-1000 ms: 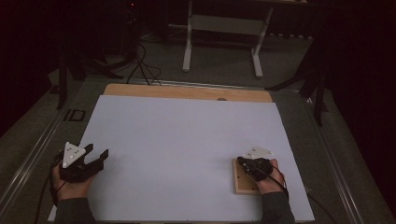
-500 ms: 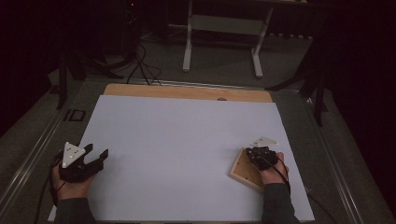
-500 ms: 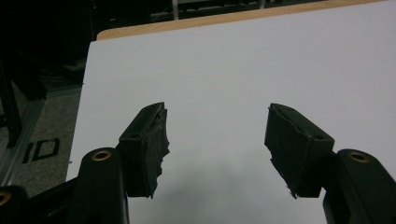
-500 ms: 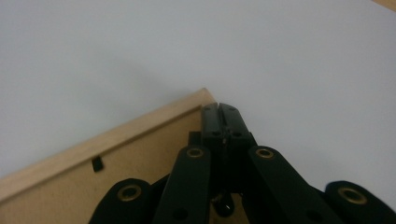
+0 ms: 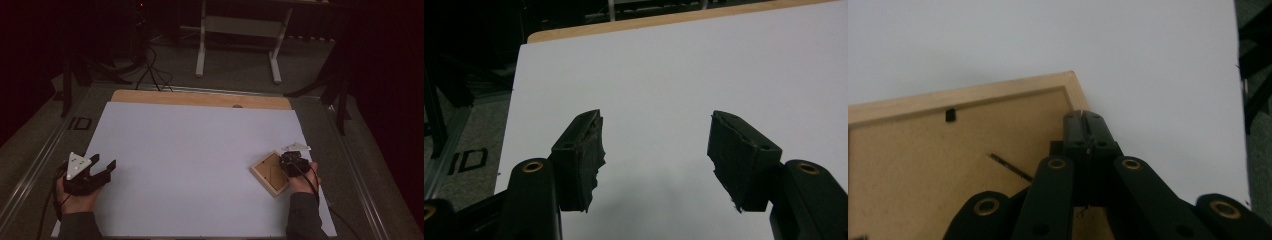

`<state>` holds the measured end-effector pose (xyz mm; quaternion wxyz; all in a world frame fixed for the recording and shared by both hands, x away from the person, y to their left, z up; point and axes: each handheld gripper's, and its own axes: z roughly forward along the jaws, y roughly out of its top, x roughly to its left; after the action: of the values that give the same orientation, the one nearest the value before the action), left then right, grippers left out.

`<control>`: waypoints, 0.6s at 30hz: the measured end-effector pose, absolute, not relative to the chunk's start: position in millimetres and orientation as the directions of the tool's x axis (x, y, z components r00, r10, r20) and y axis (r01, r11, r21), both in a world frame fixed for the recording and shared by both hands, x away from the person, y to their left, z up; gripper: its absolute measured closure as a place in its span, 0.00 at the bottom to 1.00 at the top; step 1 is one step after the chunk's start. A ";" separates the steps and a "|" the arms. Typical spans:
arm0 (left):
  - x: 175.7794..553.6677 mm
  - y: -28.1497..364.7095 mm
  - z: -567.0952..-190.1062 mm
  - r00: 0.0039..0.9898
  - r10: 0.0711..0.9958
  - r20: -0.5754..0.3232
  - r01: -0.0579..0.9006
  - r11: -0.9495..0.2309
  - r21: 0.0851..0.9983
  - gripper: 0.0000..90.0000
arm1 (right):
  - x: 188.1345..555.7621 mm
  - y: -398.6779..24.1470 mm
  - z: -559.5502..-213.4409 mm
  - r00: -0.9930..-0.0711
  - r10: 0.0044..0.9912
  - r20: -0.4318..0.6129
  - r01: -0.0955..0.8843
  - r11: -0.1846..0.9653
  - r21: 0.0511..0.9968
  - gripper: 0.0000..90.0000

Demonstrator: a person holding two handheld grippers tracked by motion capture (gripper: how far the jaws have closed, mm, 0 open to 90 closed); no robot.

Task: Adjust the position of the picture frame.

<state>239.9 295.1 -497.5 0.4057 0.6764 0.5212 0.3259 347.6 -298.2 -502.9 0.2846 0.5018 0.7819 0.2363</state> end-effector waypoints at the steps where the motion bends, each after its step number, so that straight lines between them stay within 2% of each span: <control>1: 239.8 295.2 -497.4 0.244 0.970 0.018 0.440 -0.127 0.889 0.43 | 346.8 -300.2 -503.0 -0.330 0.923 -0.198 0.652 0.375 0.659 1.00; 7: 239.8 294.7 -497.5 0.245 0.969 0.021 0.442 -0.131 0.887 0.43 | 334.0 -317.3 -503.3 -0.312 0.941 -0.130 0.637 0.309 0.706 0.99; 18: 240.2 293.6 -498.0 0.246 0.969 0.025 0.444 -0.136 0.886 0.43 | 313.3 -349.3 -506.1 -0.251 0.966 -0.065 0.620 0.212 0.756 0.85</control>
<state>240.2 293.6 -498.0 0.4022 0.6791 0.5200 0.3266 313.3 -349.3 -506.1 0.2779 0.5451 0.7271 0.3113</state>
